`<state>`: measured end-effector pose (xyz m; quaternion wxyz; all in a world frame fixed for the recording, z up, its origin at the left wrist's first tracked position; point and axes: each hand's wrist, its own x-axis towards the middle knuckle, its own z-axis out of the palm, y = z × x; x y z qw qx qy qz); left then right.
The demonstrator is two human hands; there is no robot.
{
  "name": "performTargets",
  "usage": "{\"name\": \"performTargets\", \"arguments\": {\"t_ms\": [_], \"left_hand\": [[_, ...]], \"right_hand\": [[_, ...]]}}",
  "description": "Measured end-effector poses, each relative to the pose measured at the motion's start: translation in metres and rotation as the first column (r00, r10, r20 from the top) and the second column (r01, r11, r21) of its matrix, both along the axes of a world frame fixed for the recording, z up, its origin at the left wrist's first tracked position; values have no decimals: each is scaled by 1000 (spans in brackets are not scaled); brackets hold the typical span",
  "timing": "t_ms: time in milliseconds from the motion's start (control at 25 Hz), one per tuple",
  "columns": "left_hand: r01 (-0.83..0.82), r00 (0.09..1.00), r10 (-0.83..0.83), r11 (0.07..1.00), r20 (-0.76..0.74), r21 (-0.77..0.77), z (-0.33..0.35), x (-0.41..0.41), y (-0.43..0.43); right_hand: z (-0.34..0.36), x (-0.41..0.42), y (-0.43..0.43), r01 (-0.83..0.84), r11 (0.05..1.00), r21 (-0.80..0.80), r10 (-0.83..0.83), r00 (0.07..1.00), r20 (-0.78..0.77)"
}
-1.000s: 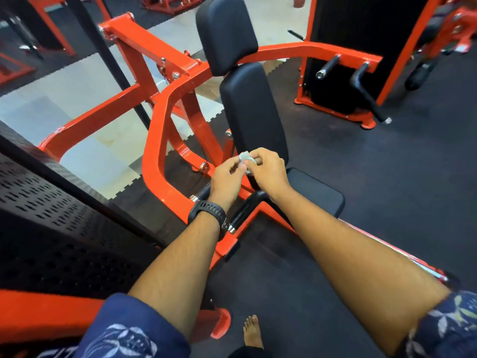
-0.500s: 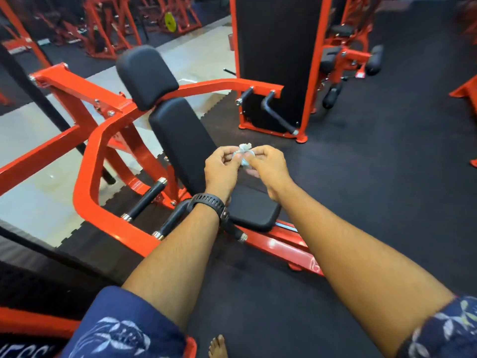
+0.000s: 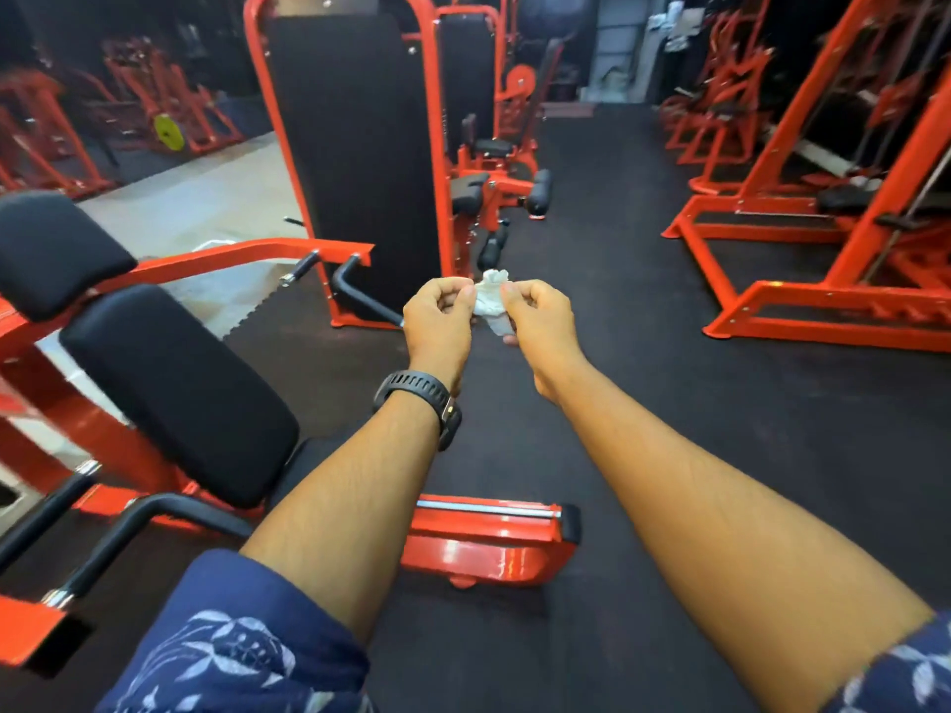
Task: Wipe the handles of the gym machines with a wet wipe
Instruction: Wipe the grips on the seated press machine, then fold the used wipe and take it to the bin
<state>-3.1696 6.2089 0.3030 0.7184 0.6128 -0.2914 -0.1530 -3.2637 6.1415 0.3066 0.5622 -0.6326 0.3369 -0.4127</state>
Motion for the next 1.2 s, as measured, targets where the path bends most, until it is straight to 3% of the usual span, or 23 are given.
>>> {"name": "performTargets", "arguments": {"t_ms": [240,480,640,1000,1200], "left_hand": [[283,955,-284,959,-87,-24,28,-79,-107],[384,919,-392,914,-41,-134,43,-145,-249],[467,882,-471,874,3,-135,71,-189,-358],[402,915,-387,902,117,-156,109,-201,-545],[219,972,-200,960,121,-174,103,-157,-630]], "right_hand": [[34,-87,-95,199,979,-44,-192,974,123],[51,-162,-217,174,977,-121,-164,982,93],[79,-212,-316,287,927,-243,-295,955,1],[112,-217,-529,290,918,-270,-270,957,109],[116,-160,-639,109,951,-289,-74,989,129]]}}
